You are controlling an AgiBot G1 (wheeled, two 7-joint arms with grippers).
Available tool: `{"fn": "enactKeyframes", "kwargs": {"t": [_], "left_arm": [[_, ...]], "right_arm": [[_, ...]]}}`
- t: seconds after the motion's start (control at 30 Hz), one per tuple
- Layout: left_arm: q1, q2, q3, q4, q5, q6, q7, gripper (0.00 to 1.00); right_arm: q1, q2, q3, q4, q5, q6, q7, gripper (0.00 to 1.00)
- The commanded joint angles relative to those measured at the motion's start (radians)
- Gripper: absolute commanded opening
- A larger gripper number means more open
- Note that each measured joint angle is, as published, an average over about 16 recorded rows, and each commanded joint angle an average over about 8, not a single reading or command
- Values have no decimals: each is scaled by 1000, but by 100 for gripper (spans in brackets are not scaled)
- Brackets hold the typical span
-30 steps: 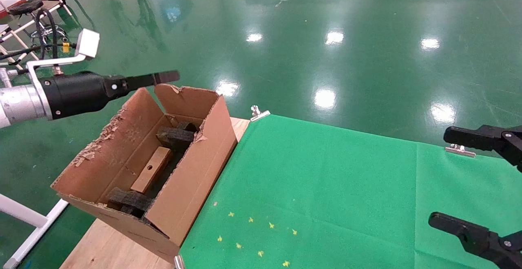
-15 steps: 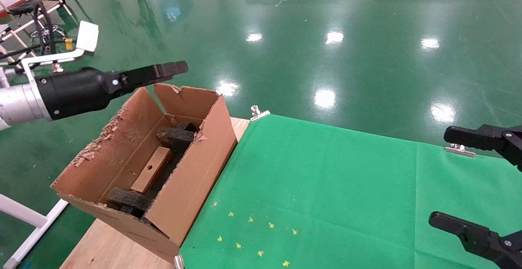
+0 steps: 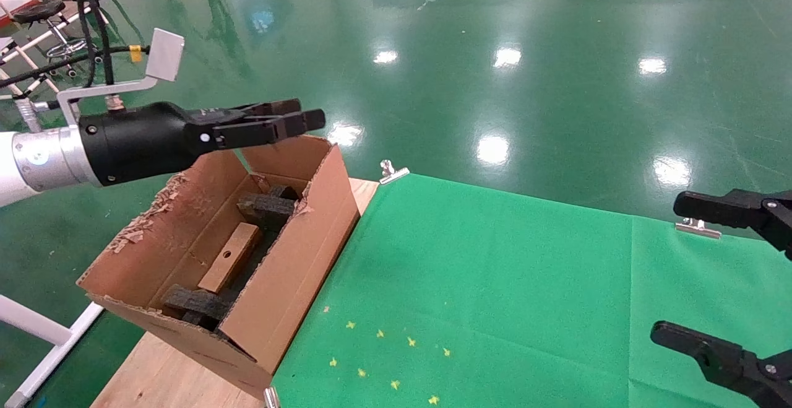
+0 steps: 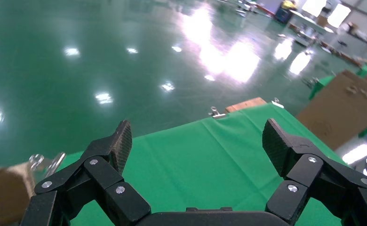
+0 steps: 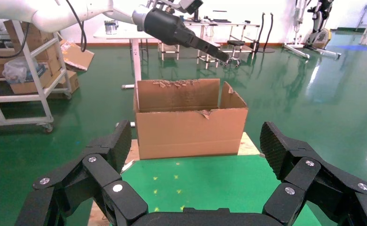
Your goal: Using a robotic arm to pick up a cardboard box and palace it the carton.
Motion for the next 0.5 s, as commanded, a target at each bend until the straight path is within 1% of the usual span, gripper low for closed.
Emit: {"fn": "enactKeyframes", "kwargs": {"t": [0.03,0.5], "left_arm": [[15,1,-1,-30,-15,1,14,100],[117,10,-7,-240,-122,12,115,100]], "right_arm": [[0,0,0,0,0,0,0,100],[0,0,0,0,0,0,0,100]]}}
